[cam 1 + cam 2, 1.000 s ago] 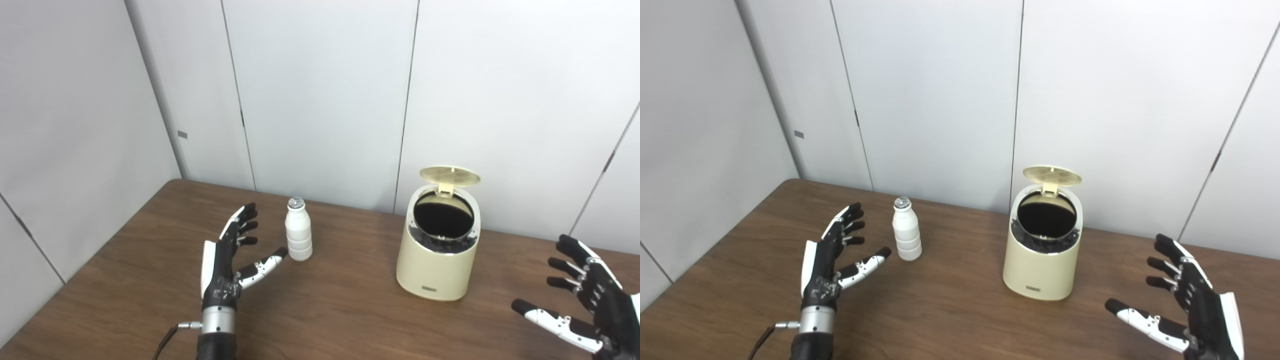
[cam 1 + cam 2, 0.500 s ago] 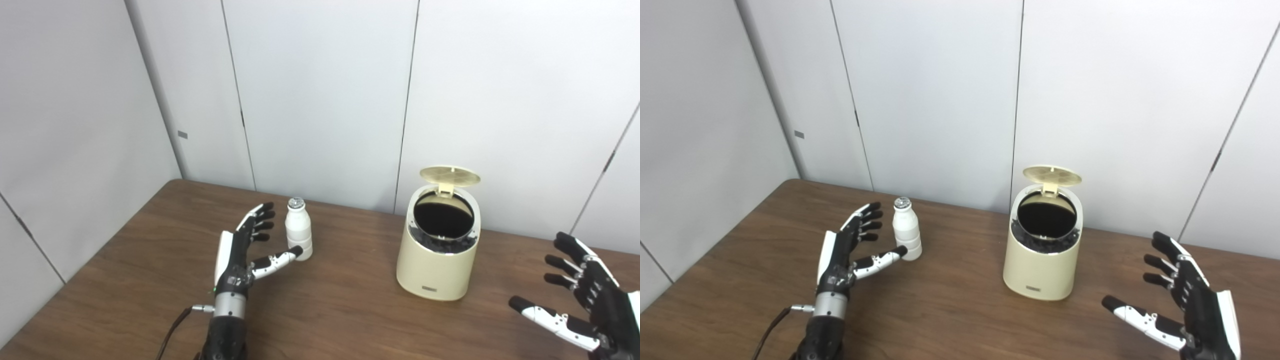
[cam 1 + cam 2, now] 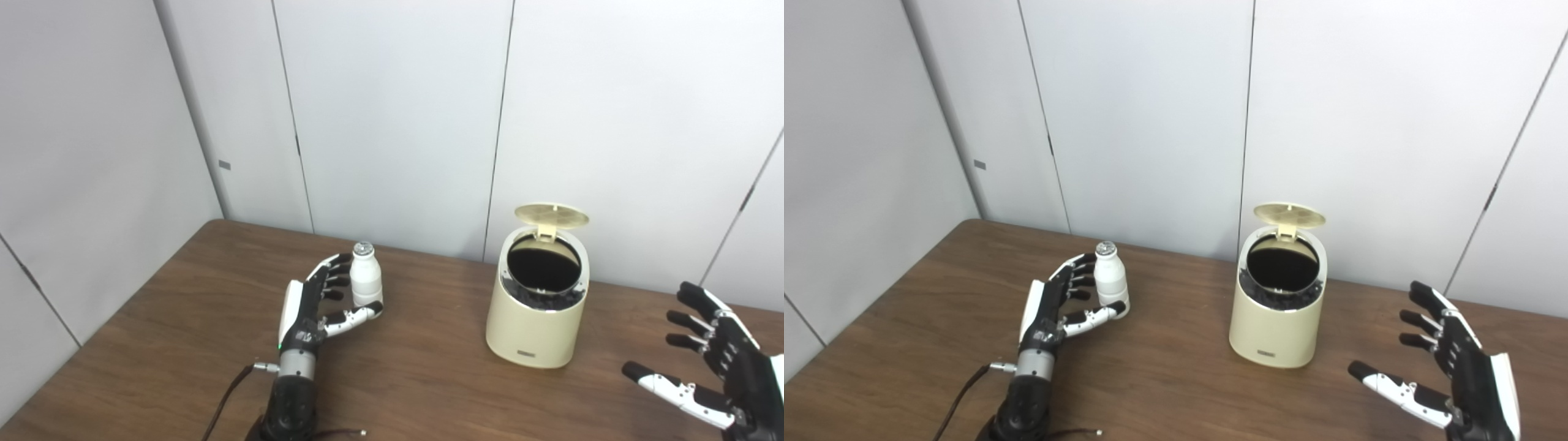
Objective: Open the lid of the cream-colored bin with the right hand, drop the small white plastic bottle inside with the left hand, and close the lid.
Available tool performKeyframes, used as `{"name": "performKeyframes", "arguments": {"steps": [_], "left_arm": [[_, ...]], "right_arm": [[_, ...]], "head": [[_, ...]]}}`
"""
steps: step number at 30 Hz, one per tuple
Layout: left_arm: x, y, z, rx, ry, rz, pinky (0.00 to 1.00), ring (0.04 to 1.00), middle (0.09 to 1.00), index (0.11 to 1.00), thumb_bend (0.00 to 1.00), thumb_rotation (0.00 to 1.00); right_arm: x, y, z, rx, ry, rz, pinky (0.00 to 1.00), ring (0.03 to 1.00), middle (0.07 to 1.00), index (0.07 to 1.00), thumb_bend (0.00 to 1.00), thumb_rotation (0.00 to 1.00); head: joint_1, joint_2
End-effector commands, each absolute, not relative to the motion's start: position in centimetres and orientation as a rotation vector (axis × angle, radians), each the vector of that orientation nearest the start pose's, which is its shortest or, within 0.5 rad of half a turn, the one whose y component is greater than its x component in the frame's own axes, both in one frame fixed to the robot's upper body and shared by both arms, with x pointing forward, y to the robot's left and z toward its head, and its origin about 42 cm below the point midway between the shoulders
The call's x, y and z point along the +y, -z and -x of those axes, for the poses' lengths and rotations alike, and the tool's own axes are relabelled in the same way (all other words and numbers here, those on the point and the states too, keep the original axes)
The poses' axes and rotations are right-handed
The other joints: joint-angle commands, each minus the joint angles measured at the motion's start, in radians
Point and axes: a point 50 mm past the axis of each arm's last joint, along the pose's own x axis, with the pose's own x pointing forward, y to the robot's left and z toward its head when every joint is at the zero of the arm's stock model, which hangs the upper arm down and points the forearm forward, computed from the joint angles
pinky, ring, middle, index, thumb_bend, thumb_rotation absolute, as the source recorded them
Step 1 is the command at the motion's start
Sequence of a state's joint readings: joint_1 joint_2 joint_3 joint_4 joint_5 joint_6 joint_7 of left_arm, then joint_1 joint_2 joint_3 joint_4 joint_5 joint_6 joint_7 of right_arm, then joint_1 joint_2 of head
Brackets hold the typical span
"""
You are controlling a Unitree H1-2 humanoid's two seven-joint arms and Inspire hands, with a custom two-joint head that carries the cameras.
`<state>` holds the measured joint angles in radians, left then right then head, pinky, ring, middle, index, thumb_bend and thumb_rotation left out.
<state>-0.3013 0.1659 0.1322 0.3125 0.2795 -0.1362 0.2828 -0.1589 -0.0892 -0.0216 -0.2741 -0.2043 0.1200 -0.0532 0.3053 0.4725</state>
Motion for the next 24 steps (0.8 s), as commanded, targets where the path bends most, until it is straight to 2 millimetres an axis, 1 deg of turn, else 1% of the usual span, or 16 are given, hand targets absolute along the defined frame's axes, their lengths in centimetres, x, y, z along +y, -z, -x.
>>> {"name": "performKeyframes", "arguments": {"steps": [1,4,11,15,16,17,18,19,20,21,24], "left_arm": [[29.4,-14.9,-38.9,-0.259,-0.357,-0.416,0.65,0.723,0.769,0.811,0.80,0.11],[28.9,-14.6,-39.2,-0.249,-0.358,-0.409,0.65,0.721,0.765,0.808,0.81,0.11],[28.4,-13.9,-39.6,-0.240,-0.346,-0.375,0.65,0.715,0.757,0.799,0.80,0.08],[28.2,-13.7,-39.8,-0.239,-0.347,-0.349,0.62,0.696,0.742,0.773,0.78,0.04],[28.1,-13.7,-39.8,-0.240,-0.356,-0.346,0.60,0.668,0.711,0.742,0.77,0.02],[28.0,-13.7,-39.9,-0.244,-0.365,-0.345,0.55,0.610,0.653,0.688,0.75,0.01],[27.9,-13.8,-39.9,-0.253,-0.374,-0.350,0.48,0.544,0.545,0.594,0.61,0.00],[27.8,-13.8,-40.0,-0.262,-0.382,-0.358,0.43,0.494,0.501,0.558,0.57,0.00],[27.8,-13.8,-40.0,-0.270,-0.390,-0.366,0.39,0.452,0.484,0.540,0.53,0.00],[27.7,-13.9,-40.0,-0.275,-0.396,-0.369,0.37,0.439,0.478,0.530,0.52,0.00],[27.7,-14.0,-40.1,-0.282,-0.405,-0.378,0.35,0.430,0.478,0.515,0.50,0.00]], "right_arm": [[-23.0,-22.6,-31.9,-0.386,0.090,0.273,0.65,0.770,0.848,0.820,0.68,0.00],[-23.1,-22.6,-31.9,-0.386,0.084,0.268,0.66,0.778,0.851,0.826,0.68,0.00],[-23.0,-22.5,-31.8,-0.379,0.091,0.272,0.64,0.763,0.843,0.820,0.69,0.00],[-23.0,-22.5,-31.7,-0.377,0.093,0.269,0.66,0.771,0.846,0.826,0.69,0.00],[-22.9,-22.6,-31.7,-0.377,0.093,0.271,0.65,0.767,0.844,0.824,0.69,0.00],[-22.9,-22.6,-31.7,-0.376,0.093,0.271,0.65,0.765,0.842,0.822,0.69,0.00],[-22.9,-22.6,-31.6,-0.375,0.093,0.269,0.65,0.764,0.842,0.822,0.69,0.00],[-22.9,-22.7,-31.6,-0.374,0.091,0.265,0.65,0.764,0.843,0.824,0.69,0.00],[-22.9,-22.7,-31.6,-0.373,0.091,0.263,0.66,0.766,0.844,0.825,0.69,0.00],[-22.9,-22.7,-31.6,-0.372,0.091,0.263,0.66,0.766,0.844,0.826,0.69,0.00],[-22.9,-22.7,-31.5,-0.368,0.093,0.263,0.66,0.766,0.841,0.827,0.69,0.00]], "head": [[0.002,0.001],[-0.001,0.005],[-0.005,0.006],[-0.007,0.010],[-0.007,0.012],[-0.007,0.012],[-0.008,0.013],[-0.008,0.013],[-0.008,0.016],[-0.008,0.016],[-0.008,0.016]]}}
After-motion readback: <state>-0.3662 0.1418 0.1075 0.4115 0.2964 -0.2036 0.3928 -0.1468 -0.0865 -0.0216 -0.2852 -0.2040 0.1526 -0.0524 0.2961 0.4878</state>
